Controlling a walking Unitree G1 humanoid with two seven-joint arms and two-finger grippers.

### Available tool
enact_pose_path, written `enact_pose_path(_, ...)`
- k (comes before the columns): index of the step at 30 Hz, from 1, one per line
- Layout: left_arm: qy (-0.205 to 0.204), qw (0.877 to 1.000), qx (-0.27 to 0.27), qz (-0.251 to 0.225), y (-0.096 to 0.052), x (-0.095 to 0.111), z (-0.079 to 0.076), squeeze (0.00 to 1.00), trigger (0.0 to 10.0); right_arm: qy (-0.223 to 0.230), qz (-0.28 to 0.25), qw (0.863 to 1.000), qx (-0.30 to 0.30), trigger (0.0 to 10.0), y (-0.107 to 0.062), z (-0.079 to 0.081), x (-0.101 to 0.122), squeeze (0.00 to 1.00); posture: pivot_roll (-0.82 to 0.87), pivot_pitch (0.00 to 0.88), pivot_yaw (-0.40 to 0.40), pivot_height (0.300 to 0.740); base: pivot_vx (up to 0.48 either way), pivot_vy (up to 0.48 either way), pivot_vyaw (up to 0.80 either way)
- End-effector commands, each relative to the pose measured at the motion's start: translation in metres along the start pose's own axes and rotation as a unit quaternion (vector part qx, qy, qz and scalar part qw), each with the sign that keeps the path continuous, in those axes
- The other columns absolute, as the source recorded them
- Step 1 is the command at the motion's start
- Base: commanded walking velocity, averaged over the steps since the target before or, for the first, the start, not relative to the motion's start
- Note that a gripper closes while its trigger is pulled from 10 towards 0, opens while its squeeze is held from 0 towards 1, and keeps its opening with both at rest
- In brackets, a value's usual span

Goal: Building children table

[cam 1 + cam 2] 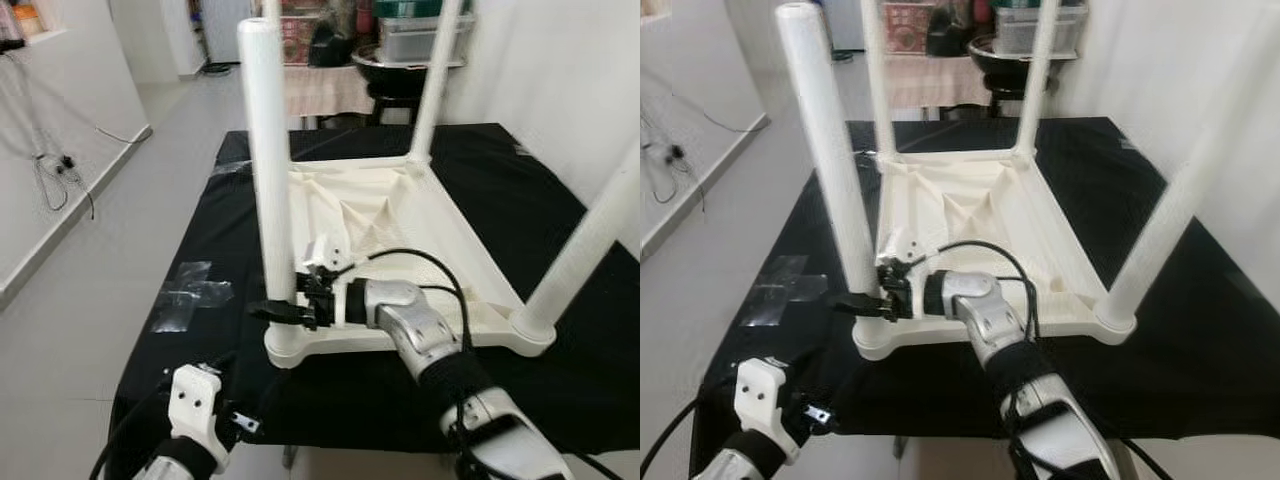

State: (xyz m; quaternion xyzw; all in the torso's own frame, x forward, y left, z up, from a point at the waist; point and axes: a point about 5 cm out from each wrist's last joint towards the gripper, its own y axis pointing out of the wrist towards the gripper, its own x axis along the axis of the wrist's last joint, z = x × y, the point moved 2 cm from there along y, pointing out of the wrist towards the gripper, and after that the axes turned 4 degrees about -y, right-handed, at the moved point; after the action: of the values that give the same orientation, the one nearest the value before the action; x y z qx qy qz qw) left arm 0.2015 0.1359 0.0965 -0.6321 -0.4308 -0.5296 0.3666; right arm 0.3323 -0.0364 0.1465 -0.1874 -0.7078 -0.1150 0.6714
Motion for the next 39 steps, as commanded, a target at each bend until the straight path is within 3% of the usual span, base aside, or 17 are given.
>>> enact_pose_path(1, 0.008, 1.000, -0.007, 0.013, -0.003, -0.004, 0.004, 0.00, 10.0, 0.056, 0.073, 0.964, -0.249, 0.0, -0.047, -0.017, -0.034, 0.00, -0.02, 0.000, -0.002, 0.740, 0.000, 0.000, 0.00)
enact_pose_path(2, 0.008, 1.000, -0.007, 0.013, -0.003, -0.004, 0.004, 0.00, 10.0, 0.056, 0.073, 0.964, -0.249, 0.0, -0.047, -0.017, -0.034, 0.00, -0.02, 0.000, -0.002, 0.740, 0.000, 0.000, 0.00)
enact_pose_path(3, 0.009, 1.000, -0.010, 0.013, -0.003, -0.003, 0.005, 0.00, 10.0, 0.073, 0.098, 0.943, -0.309, 0.0, -0.066, -0.009, -0.044, 0.00, -0.02, 0.000, -0.001, 0.740, 0.000, 0.000, 0.00)
enact_pose_path(6, 0.012, 0.999, -0.031, 0.017, 0.000, -0.002, 0.003, 0.00, 10.0, 0.044, 0.120, 0.943, -0.309, 0.0, -0.083, 0.003, -0.044, 0.00, -0.06, 0.000, 0.027, 0.740, 0.000, 0.000, 0.00)
enact_pose_path(8, 0.010, 0.998, -0.060, 0.023, 0.002, -0.002, 0.002, 0.00, 10.0, 0.020, 0.118, 0.942, -0.313, 0.0, -0.088, -0.011, -0.036, 0.00, -0.06, 0.000, 0.033, 0.740, 0.000, 0.000, 0.00)
enact_pose_path(11, 0.010, 0.998, -0.061, 0.024, 0.002, -0.001, 0.002, 0.00, 10.0, 0.026, 0.114, 0.944, -0.310, 0.0, -0.085, -0.010, -0.035, 0.00, -0.05, 0.000, 0.034, 0.740, 0.000, 0.000, 0.00)
enact_pose_path(15, 0.011, 0.998, -0.061, 0.024, 0.002, -0.001, 0.003, 0.00, 10.0, 0.055, 0.062, 0.967, -0.243, 0.0, -0.060, 0.007, -0.022, 0.00, -0.04, 0.000, 0.032, 0.740, 0.000, 0.000, 0.00)
enact_pose_path(16, 0.011, 0.998, -0.061, 0.023, 0.002, -0.001, 0.003, 0.00, 10.0, 0.072, 0.042, 0.973, -0.214, 10.0, -0.052, 0.014, -0.015, 0.00, -0.03, 0.000, 0.026, 0.740, 0.000, 0.000, 0.00)
enact_pose_path(19, 0.011, 0.998, -0.061, 0.023, 0.002, -0.001, 0.003, 0.00, 10.0, 0.083, 0.031, 0.977, -0.194, 10.0, -0.047, 0.019, -0.010, 0.00, -0.03, 0.000, 0.026, 0.740, 0.000, 0.000, 0.00)
enact_pose_path(20, 0.010, 0.998, -0.060, 0.022, 0.002, -0.001, 0.003, 0.00, 10.0, 0.082, 0.024, 0.983, -0.163, 10.0, -0.043, 0.024, -0.004, 1.00, -0.03, 0.000, 0.024, 0.740, 0.000, 0.000, 0.00)
enact_pose_path(21, 0.010, 0.998, -0.060, 0.022, 0.002, -0.001, 0.003, 0.00, 10.0, 0.082, 0.024, 0.983, -0.163, 10.0, -0.043, 0.024, -0.004, 1.00, -0.03, 0.000, 0.024, 0.740, 0.000, 0.000, 0.00)
enact_pose_path(24, 0.012, 0.998, -0.062, 0.020, 0.004, -0.001, 0.002, 0.00, 10.0, 0.054, 0.006, 0.998, -0.015, 10.0, -0.037, 0.023, 0.008, 1.00, -0.01, 0.000, 0.016, 0.740, 0.000, 0.000, 0.00)
enact_pose_path(25, 0.012, 0.998, -0.063, 0.019, 0.005, -0.001, 0.001, 0.00, 10.0, 0.030, 0.009, 0.999, 0.024, 10.0, -0.037, 0.020, 0.010, 0.84, 0.00, 0.000, 0.015, 0.740, 0.000, 0.000, 0.00)
enact_pose_path(26, 0.013, 0.998, -0.064, 0.018, 0.006, -0.001, 0.001, 0.00, 10.0, 0.015, 0.014, 0.998, 0.053, 10.0, -0.038, 0.017, 0.011, 0.00, 0.00, 0.000, 0.015, 0.740, 0.000, 0.000, 0.00)
enact_pose_path(36, 0.011, 0.996, -0.082, 0.015, 0.011, -0.002, -0.004, 0.00, 10.0, -0.008, 0.038, 0.992, 0.122, 10.0, -0.030, -0.016, 0.015, 0.00, 0.03, 0.000, 0.000, 0.740, 0.000, 0.000, 0.00)
enact_pose_path(37, 0.012, 0.997, -0.078, 0.012, 0.013, -0.002, -0.003, 0.00, 10.0, -0.003, 0.034, 0.993, 0.111, 3.5, -0.025, -0.027, 0.020, 0.00, 0.03, 0.000, -0.003, 0.740, 0.000, 0.000, 0.00)
enact_pose_path(39, 0.011, 0.997, -0.077, 0.011, 0.013, -0.002, -0.003, 0.00, 10.0, 0.001, 0.030, 0.993, 0.112, 3.5, -0.024, -0.031, 0.022, 0.00, 0.04, 0.000, -0.005, 0.740, 0.000, 0.000, 0.00)
